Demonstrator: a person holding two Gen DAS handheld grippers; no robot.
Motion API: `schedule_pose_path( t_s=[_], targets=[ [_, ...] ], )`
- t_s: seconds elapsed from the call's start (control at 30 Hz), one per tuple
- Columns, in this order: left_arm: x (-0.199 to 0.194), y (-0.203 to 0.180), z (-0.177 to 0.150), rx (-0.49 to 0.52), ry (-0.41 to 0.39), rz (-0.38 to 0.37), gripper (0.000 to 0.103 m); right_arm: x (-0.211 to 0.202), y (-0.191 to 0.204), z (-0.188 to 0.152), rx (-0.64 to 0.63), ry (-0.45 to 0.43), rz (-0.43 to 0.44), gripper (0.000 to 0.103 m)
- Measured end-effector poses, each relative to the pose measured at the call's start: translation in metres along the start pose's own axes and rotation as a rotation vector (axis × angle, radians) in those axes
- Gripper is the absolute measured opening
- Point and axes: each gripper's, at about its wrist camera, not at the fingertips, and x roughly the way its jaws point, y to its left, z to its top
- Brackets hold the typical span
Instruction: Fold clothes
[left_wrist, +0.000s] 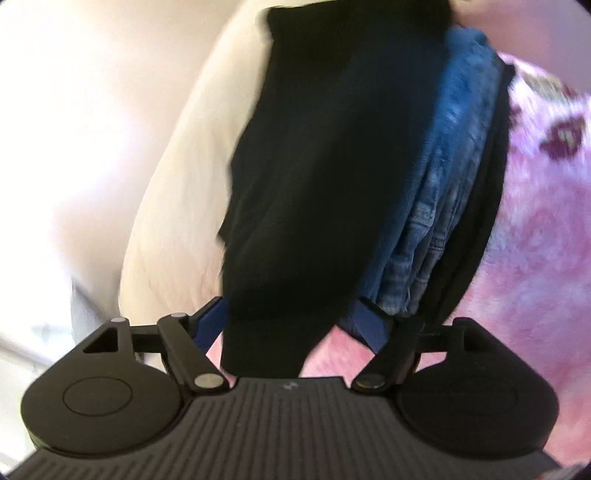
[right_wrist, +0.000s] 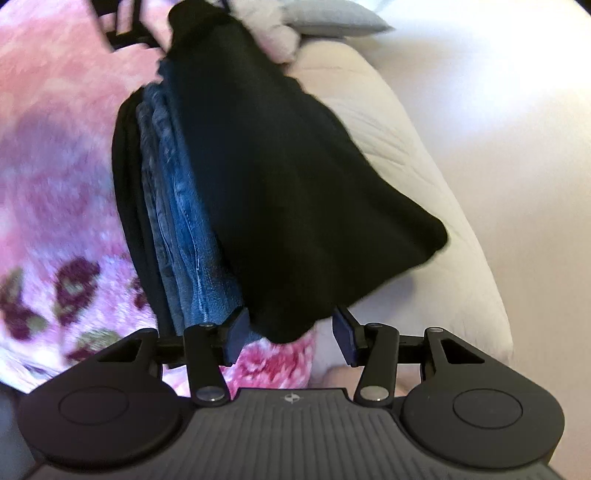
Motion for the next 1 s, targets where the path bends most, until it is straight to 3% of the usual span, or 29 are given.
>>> schedule_pose_path(
  t_s=[0.13,0.2,0.3,0.4,0.5,0.57,0.63,0.7,0.73,0.9,1.0],
  targets=[
    [0.000,0.032,-0.004,-0.264,0.008,-0.017,0.053,-0.019,-0.015,0.014,0.217,-0.024,0.015,0.041],
    [0.015,0.041,-0.001,-0.340,0.028,-0.040,0.053,-0.021,-0.025,0.021,0.335,-0.042,0.013,0.040],
    [0.024,0.042,-0.050,-0.371,0.099,-0.090,0.051,0.004,-0.042,0.028,0.529,0.007,0.058,0.040],
    [0.033,0.035,-0.043,-0.384,0.132,-0.111,0.051,0.035,-0.042,0.025,0.620,0.097,0.125,0.045],
    [0.020,0.030,-0.029,-0.422,0.156,-0.125,0.051,0.018,-0.048,0.028,0.623,0.103,0.129,0.044],
    [-0.006,0.033,-0.033,-0.502,0.197,-0.144,0.058,0.004,-0.053,0.030,0.642,0.104,0.127,0.047],
    [-0.025,0.039,-0.029,-0.588,0.227,-0.163,0.070,-0.014,-0.058,0.027,0.694,0.120,0.122,0.055],
    [-0.025,0.050,-0.028,-0.673,0.249,-0.171,0.075,-0.033,-0.059,0.023,0.758,0.146,0.121,0.074],
    [-0.030,0.053,-0.026,-0.717,0.261,-0.172,0.078,-0.040,-0.059,0.021,0.794,0.160,0.124,0.077],
    [-0.088,0.058,-0.007,-0.875,0.280,-0.148,0.099,-0.064,-0.051,0.018,1.000,0.219,0.203,0.087],
    [-0.111,0.059,0.002,-0.901,0.263,-0.148,0.102,-0.083,-0.045,0.024,1.068,0.226,0.218,0.088]
  ],
)
